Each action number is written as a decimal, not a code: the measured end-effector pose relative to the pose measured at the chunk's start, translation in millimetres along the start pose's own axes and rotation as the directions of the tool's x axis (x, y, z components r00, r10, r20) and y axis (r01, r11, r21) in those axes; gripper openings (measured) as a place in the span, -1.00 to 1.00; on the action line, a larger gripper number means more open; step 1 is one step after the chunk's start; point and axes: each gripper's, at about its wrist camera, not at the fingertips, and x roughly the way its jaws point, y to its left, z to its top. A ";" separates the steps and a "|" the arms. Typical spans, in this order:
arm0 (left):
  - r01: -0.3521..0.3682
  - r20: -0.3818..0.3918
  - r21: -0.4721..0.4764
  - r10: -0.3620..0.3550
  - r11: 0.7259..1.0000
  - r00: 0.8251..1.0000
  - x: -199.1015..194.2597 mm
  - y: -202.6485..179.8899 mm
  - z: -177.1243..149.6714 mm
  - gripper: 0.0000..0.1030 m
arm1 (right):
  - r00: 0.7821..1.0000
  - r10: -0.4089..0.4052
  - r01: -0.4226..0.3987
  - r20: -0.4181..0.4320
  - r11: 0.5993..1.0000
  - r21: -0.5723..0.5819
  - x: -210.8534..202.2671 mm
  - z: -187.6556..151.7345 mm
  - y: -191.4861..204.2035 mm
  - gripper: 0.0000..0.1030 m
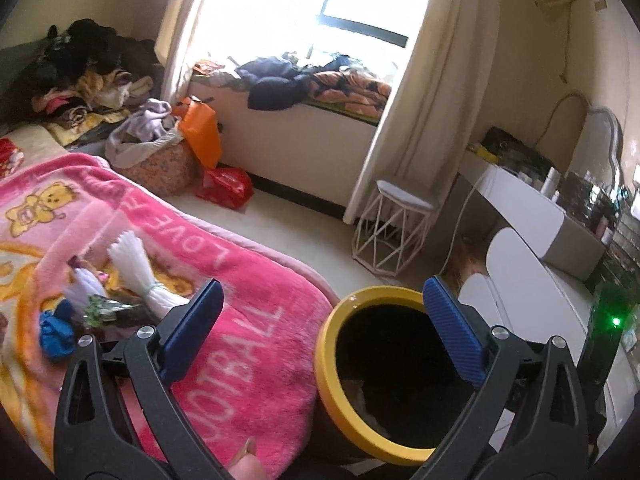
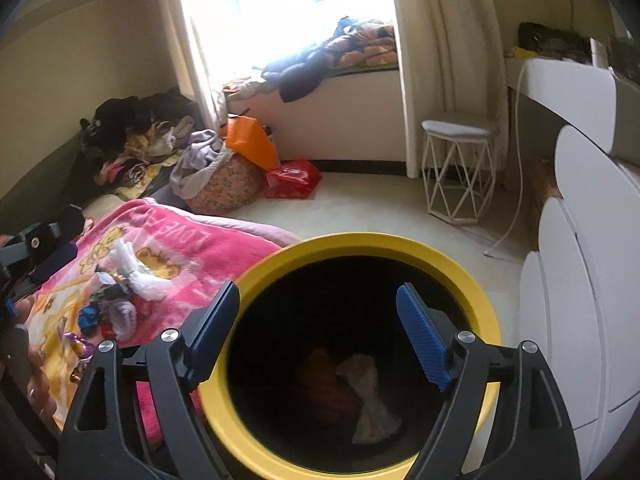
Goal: Collect trash
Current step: 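Move both open tools back over the trash on the bed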
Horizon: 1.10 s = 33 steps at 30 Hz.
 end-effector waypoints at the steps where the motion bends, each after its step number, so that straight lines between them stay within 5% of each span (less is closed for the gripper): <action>1: -0.005 0.004 -0.004 0.005 1.000 1.000 -1.5 1.7 1.5 0.79 | 1.000 0.006 -0.006 0.002 1.000 -0.008 -0.8 0.0 4.7 0.53; 33: -0.227 0.063 -0.198 0.243 0.954 0.968 -62.9 140.1 8.7 0.79 | 0.971 0.218 -0.237 -0.096 0.923 -0.303 45.2 4.2 159.5 0.64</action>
